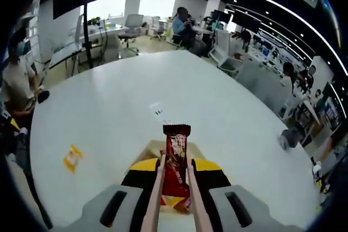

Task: Place the target food into the container with the food tongs after gripping and lifting it, then release it inside without dropping or visibly crushing the food.

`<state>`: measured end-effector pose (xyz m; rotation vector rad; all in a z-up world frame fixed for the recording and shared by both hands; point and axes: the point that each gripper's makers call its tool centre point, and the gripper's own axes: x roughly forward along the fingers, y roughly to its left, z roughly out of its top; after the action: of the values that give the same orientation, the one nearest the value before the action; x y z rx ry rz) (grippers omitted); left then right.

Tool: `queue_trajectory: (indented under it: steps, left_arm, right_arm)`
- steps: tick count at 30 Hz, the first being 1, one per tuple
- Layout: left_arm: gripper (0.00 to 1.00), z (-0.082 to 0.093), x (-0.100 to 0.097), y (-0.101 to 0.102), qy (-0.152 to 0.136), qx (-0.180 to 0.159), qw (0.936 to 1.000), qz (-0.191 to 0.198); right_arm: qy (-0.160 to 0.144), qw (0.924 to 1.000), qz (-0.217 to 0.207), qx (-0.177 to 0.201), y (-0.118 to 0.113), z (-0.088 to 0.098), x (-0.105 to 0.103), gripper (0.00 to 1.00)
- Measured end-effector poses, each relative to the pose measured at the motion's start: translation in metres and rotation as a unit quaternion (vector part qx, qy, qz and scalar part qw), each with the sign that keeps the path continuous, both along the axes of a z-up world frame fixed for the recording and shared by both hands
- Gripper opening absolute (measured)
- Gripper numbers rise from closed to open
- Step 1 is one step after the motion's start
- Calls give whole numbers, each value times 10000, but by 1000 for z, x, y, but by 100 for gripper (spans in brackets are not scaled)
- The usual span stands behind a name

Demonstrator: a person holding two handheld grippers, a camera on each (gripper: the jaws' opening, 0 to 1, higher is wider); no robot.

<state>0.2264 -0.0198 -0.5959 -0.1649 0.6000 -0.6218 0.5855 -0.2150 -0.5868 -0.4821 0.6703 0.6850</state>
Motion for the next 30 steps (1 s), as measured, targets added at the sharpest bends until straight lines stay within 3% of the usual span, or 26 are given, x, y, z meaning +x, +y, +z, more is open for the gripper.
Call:
queue_trajectory:
  steps: [30]
  left_arm:
    - [79, -2, -4, 3, 35, 19, 10000, 69]
  right_arm:
    - [59, 10000, -26, 15, -1, -5, 4, 22]
